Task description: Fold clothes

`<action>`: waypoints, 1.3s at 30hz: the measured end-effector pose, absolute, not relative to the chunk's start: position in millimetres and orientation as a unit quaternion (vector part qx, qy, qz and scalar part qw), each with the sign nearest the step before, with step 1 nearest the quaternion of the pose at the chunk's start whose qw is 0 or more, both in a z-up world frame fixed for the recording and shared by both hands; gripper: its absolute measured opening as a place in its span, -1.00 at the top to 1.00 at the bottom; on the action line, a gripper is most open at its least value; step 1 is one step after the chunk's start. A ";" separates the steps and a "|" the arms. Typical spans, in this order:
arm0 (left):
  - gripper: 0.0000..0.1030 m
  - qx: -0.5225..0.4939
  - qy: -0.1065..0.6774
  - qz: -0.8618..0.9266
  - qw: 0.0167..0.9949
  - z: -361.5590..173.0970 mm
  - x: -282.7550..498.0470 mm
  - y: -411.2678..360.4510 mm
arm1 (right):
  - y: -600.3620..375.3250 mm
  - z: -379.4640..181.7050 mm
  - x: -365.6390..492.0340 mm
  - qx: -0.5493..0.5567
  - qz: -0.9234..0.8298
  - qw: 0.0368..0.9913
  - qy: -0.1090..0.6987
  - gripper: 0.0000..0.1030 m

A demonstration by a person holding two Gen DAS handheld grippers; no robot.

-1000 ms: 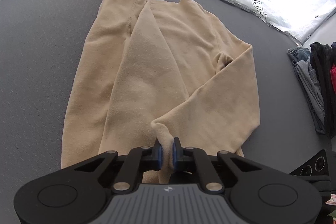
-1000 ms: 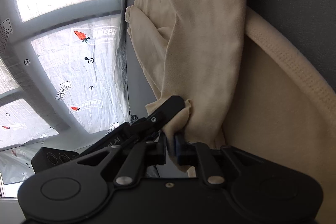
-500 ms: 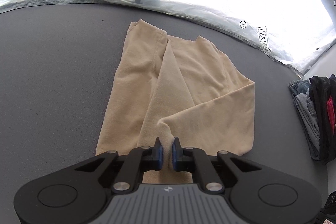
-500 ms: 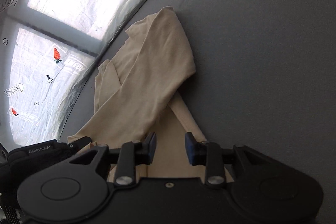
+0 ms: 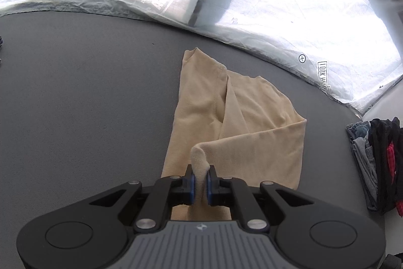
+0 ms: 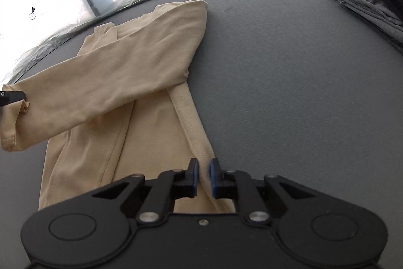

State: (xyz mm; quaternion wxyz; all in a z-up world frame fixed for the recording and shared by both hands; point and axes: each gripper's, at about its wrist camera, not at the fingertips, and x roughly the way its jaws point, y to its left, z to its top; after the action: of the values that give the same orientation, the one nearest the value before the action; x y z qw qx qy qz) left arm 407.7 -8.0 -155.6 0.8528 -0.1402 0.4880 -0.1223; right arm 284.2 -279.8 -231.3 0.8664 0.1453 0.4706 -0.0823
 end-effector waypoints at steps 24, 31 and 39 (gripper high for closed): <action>0.82 -0.249 0.313 -0.039 0.916 -26.6 477.0 176.9 | -185.8 -202.1 254.6 0.136 -0.070 0.899 0.411 0.90; 0.72 -0.185 0.442 0.052 0.877 -140.3 475.1 213.5 | -188.0 -215.3 249.8 0.165 -0.091 0.880 0.436 0.48; 0.46 -0.191 0.492 0.105 0.843 -208.3 413.3 234.9 | -198.9 -206.3 239.6 0.121 -0.131 0.877 0.447 0.30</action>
State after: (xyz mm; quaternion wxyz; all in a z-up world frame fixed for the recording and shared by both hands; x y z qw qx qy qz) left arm 413.3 234.9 -208.3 0.8430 -0.1913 0.4916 0.1052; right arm 239.6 -198.9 -206.3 0.8767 0.1208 0.4468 -0.1310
